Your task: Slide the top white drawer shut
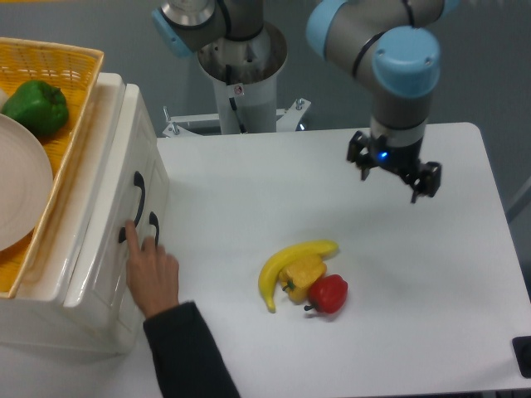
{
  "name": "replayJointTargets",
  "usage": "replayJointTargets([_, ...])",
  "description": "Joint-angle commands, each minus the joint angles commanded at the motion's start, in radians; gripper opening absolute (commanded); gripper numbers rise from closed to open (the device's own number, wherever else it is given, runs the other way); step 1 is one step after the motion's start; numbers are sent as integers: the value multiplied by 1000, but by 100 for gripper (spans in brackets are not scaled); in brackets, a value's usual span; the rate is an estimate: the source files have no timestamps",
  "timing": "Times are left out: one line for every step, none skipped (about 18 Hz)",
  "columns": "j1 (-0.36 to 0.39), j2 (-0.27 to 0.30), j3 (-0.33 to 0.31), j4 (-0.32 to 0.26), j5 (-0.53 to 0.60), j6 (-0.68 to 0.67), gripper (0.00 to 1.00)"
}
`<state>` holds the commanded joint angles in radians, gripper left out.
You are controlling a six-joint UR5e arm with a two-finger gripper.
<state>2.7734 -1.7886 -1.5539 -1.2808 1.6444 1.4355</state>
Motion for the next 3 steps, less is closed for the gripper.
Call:
replayJointTargets([14,8,0,-6,0,17,100])
replayJointTargets([28,14,-2,-12,0,31,100])
replayJointTargets([31,17,-2,-20,0,34,100])
